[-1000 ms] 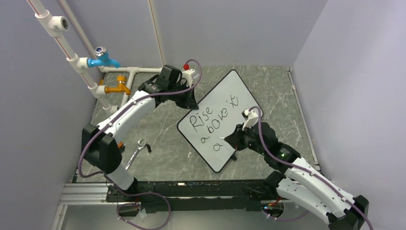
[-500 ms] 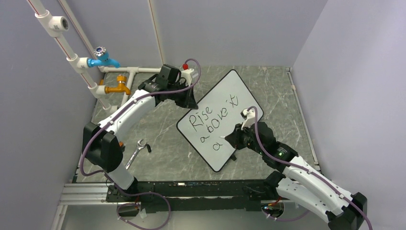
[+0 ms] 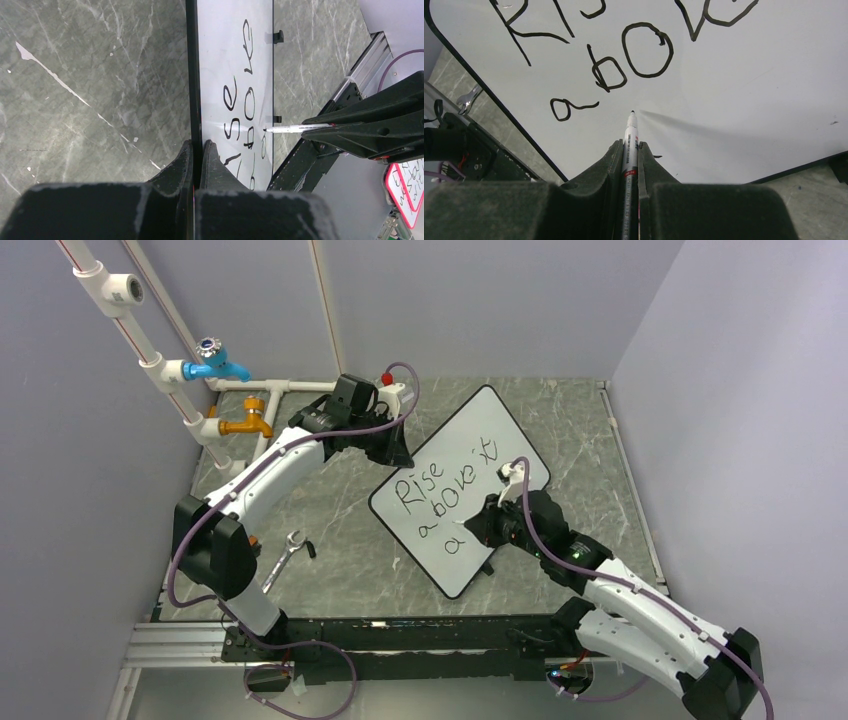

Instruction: Write a sentence on the whiteboard

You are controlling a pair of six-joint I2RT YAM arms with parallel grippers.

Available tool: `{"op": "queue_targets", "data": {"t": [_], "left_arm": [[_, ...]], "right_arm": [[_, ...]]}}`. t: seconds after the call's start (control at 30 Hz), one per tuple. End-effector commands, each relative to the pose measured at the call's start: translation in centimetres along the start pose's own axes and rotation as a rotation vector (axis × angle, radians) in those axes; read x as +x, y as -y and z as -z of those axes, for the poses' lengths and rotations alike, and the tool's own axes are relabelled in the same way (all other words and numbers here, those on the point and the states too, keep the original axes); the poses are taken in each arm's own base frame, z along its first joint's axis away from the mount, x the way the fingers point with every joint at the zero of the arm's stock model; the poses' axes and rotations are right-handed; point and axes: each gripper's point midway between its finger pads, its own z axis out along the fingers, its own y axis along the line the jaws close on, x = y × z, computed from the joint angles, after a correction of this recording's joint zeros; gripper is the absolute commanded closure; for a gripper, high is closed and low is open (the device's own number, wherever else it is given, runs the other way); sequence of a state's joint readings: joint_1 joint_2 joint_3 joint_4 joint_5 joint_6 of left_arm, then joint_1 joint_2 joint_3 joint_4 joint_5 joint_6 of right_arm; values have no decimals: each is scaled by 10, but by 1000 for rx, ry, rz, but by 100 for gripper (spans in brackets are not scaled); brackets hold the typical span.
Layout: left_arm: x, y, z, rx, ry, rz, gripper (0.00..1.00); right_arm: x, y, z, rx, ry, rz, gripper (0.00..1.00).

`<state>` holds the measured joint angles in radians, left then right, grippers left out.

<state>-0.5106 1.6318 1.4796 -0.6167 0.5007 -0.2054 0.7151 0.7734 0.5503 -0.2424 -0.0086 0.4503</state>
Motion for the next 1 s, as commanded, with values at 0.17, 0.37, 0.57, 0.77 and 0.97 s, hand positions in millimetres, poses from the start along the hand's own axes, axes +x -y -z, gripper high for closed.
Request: {"op": "queue_targets", "data": {"t": [0.17, 0.37, 0.57, 0.77, 0.97], "left_arm": [[-17, -2, 2, -14, 63, -60, 100], [-17, -2, 3, -12, 65, -60, 100], [-17, -2, 2, -12, 65, -58, 100], [-17, -2, 2, -11, 67, -59, 100], [-18, 0, 3, -9, 70, -60, 100]], "right_arm": [[-1, -2, -8, -10, 18, -21, 100], [14, 5, -8, 11, -21, -36, 100], [29, 12, -5, 34, -58, -46, 100], [43, 18, -2, 49, -85, -70, 100], [53, 22, 1, 57, -99, -95, 100]]}}
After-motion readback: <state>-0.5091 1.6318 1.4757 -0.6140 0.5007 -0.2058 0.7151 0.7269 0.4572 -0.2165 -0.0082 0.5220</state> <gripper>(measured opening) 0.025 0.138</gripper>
